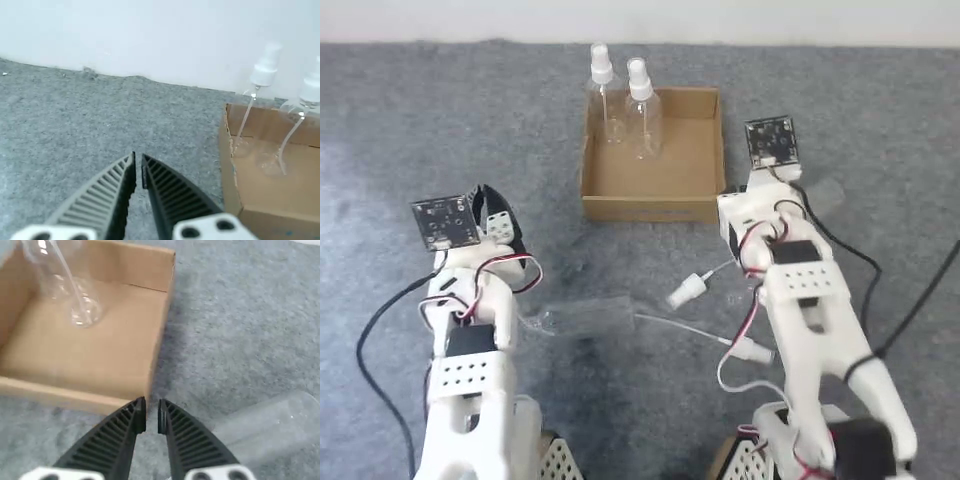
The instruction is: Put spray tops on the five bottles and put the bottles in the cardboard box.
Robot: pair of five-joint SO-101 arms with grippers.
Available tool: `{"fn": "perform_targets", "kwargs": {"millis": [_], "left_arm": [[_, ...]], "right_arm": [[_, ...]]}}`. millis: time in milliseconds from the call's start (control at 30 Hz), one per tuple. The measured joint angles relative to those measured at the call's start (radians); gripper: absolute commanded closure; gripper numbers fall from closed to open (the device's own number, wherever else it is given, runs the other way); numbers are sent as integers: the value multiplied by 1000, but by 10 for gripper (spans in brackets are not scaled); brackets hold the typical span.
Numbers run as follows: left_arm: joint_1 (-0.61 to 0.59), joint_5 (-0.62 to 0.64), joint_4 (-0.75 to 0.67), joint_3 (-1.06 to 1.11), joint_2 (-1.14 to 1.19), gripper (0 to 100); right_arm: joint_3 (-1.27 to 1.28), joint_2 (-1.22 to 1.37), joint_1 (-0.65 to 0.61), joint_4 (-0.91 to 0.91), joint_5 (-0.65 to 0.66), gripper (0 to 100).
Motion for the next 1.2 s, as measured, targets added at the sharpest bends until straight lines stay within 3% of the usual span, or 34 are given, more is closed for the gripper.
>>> {"fn": "perform_targets", "kwargs": {"millis": [400, 1200], "left_arm": [[-28, 0, 0, 0, -3, 985], [-28, 0, 0, 0, -3, 985]], "right_arm": [[-292, 354, 78, 0, 3, 965], [-939, 968, 81, 0, 5, 965]]}}
